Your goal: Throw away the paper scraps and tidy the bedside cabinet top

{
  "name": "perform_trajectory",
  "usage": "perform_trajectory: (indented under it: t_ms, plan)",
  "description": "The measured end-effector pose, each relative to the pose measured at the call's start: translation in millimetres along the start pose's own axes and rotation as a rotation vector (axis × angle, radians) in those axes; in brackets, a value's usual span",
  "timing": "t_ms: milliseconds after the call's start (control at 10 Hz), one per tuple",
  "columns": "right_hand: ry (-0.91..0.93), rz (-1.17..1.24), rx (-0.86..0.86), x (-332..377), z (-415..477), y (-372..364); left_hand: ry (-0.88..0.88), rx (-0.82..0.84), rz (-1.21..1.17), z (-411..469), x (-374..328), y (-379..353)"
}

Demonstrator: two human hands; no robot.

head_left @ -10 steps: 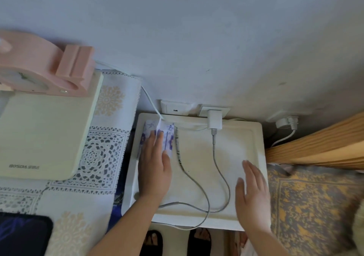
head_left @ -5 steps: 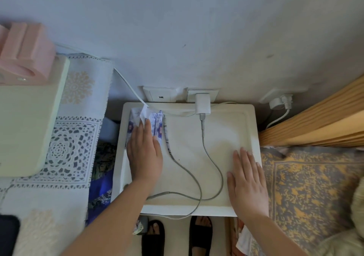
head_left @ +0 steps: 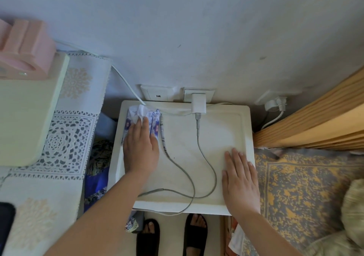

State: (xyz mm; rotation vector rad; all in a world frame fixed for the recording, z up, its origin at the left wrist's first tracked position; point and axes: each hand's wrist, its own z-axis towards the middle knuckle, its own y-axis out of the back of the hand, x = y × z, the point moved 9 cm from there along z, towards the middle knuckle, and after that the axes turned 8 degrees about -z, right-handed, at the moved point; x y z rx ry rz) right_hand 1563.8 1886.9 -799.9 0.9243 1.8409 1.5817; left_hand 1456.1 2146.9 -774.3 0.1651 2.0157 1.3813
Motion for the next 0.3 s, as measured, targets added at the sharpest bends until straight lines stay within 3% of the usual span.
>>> perform_trajectory:
  t_ms: [100,300]
  plan:
    - [-0.001,0.009,0.007,0.2,0.0,2.3,-0.015,0.058,0.056,0.2,0.0,3.5]
    - [-0.007,0.064,0.009,-2.6,-3.4,13.8,-0.074,-0.033,0.043,-11.7,-17.3,40.6]
